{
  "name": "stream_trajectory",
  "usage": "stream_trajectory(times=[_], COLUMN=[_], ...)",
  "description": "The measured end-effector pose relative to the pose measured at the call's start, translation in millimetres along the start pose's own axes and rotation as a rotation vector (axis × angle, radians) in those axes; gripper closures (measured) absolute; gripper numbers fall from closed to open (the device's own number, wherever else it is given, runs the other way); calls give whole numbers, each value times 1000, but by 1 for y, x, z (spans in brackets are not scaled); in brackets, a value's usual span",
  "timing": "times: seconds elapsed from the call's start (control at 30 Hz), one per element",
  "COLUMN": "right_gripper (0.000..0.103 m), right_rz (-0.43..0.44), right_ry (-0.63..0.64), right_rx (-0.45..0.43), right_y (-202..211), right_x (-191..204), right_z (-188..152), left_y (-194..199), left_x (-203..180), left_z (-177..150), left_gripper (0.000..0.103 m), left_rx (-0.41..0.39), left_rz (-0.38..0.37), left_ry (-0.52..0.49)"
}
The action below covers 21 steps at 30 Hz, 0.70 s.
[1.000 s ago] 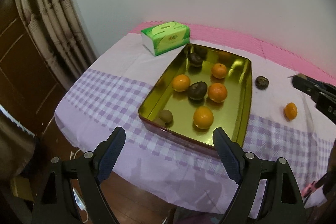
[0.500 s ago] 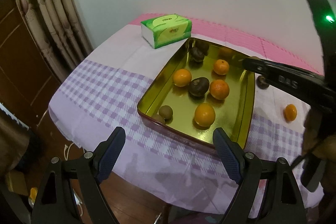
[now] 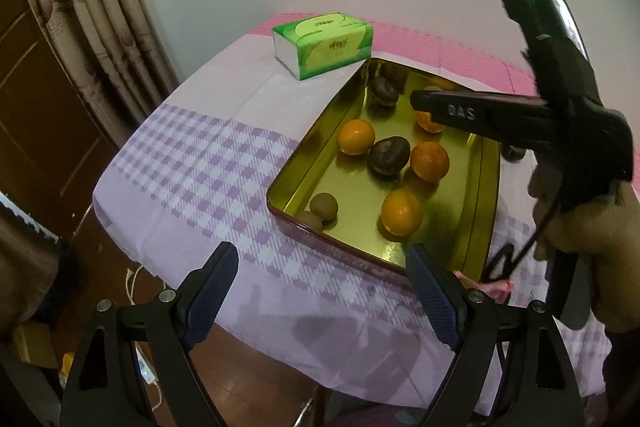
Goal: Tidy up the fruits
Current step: 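Carry the lime over the tin with the right gripper and release it, then move both open grippers back toward the remaining fruit on the cloth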
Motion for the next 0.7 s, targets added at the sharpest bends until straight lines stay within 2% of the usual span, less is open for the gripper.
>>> stream_trajectory(times=[0.4,0.7], right_gripper=[81,80], right_rz=[-4,-3], right_ry=[-4,-22], right_rx=[11,-16], right_y=[-19,-18], right_x=[1,4], right_z=[7,17], left_y=[-5,-6], left_x=[-1,-3], left_z=[-3,-5], left_gripper=[16,14], left_rx=[21,27], left_rz=[-3,-9], left_ry=[-3,-9])
Point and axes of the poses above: each gripper's, at about its wrist camera, not at the fingertips, and y roughly against the way its jaws point, x to its left, z to its top, the point moved 7 cm from there along -y, roughly the way its jaws point, and after that the axes turned 13 degrees about -x, right-handed, at the moved point
